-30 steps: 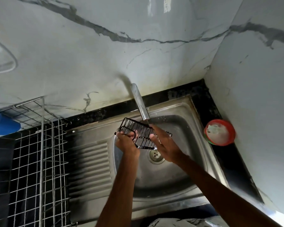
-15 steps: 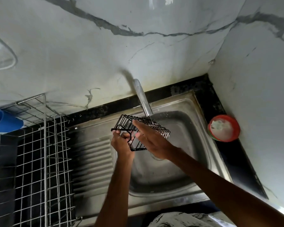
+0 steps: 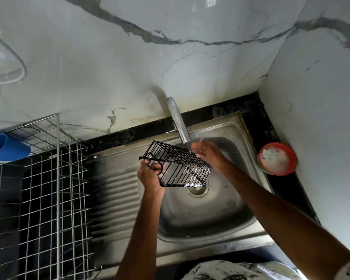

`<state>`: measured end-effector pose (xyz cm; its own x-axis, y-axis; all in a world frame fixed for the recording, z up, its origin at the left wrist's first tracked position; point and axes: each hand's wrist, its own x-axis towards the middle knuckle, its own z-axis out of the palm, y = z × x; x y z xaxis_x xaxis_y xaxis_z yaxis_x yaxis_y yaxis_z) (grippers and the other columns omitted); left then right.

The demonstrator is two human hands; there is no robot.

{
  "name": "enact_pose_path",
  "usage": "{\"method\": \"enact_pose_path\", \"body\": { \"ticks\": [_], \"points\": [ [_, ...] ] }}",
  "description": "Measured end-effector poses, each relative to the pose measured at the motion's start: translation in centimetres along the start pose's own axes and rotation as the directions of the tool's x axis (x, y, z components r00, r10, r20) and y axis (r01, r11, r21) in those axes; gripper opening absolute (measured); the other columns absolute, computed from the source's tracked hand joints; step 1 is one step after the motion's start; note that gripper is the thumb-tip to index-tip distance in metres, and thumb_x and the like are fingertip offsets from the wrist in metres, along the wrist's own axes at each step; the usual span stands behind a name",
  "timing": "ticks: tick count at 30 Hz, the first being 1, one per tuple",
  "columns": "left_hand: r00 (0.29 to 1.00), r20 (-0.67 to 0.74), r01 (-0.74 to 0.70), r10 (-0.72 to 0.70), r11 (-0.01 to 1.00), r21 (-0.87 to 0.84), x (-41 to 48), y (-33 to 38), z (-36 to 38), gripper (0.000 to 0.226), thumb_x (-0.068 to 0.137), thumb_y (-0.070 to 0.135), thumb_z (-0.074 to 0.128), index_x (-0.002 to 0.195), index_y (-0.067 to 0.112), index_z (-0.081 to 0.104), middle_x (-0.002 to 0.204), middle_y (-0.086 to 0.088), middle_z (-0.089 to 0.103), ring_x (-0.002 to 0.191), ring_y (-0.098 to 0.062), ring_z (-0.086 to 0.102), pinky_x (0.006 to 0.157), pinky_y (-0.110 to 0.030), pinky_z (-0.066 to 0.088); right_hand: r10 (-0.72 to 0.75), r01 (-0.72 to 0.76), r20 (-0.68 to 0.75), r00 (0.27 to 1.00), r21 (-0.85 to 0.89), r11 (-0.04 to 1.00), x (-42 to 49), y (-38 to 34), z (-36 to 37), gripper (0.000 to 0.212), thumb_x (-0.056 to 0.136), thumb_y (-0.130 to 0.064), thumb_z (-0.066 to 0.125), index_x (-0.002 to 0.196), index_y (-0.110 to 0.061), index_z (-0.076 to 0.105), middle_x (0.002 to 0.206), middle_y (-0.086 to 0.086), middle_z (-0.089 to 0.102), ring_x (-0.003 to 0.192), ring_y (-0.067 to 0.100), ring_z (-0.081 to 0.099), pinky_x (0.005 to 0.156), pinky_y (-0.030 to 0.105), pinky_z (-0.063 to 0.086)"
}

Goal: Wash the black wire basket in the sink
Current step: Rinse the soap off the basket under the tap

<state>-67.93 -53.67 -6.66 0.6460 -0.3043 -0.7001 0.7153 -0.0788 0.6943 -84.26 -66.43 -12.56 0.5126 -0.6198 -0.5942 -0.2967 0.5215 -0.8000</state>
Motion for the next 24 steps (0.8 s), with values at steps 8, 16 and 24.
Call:
{"method": "enact_pose_path", "body": {
  "ticks": [8, 16, 24],
  "points": [
    [1.000, -0.010, 0.020, -0.020, 1.000, -0.003, -0.1, 0.3, 0.8, 0.040, 0.112, 0.032, 0.039, 0.074, 0.026, 0.049, 0.043, 0.007, 0.038, 0.032, -0.007, 0.030, 0.030, -0.017, 0.021, 0.033, -0.175, 0.258, 0.966, 0.552, 0.815, -0.9, -7.2, 4.1, 0.038, 0.100, -0.008, 0.047, 0.134, 0.008, 0.054, 0.127, 0.024, 0.066, 0.115, 0.030, 0.067, 0.095, 0.037, 0.058],
    [0.992, -0.127, 0.006, -0.013, 0.998, -0.056, -0.9, 0.2, 1.2, 0.035, 0.111, 0.024, 0.040, 0.079, 0.023, 0.051, 0.043, 0.006, 0.049, 0.040, -0.011, 0.055, 0.045, -0.021, 0.042, -0.414, 0.486, 0.270, 0.870, -0.615, 0.621, -10.8, -3.3, 8.9, 0.073, 0.105, -0.052, 0.021, 0.162, -0.010, 0.003, 0.170, 0.004, -0.002, 0.155, 0.010, -0.007, 0.126, 0.039, -0.002],
    [0.962, -0.271, -0.030, -0.022, 0.982, -0.187, -1.8, -0.7, 1.8, 0.024, 0.110, 0.015, 0.037, 0.094, 0.012, 0.055, 0.066, -0.005, 0.061, 0.054, -0.016, 0.068, 0.063, -0.032, 0.059, -0.483, 0.478, 0.194, 0.854, -0.661, 0.579, -11.2, 0.5, 8.2, 0.070, 0.109, -0.043, 0.029, 0.161, -0.016, -0.010, 0.169, -0.004, -0.017, 0.154, 0.005, -0.014, 0.127, 0.043, 0.000]
  ]
}}
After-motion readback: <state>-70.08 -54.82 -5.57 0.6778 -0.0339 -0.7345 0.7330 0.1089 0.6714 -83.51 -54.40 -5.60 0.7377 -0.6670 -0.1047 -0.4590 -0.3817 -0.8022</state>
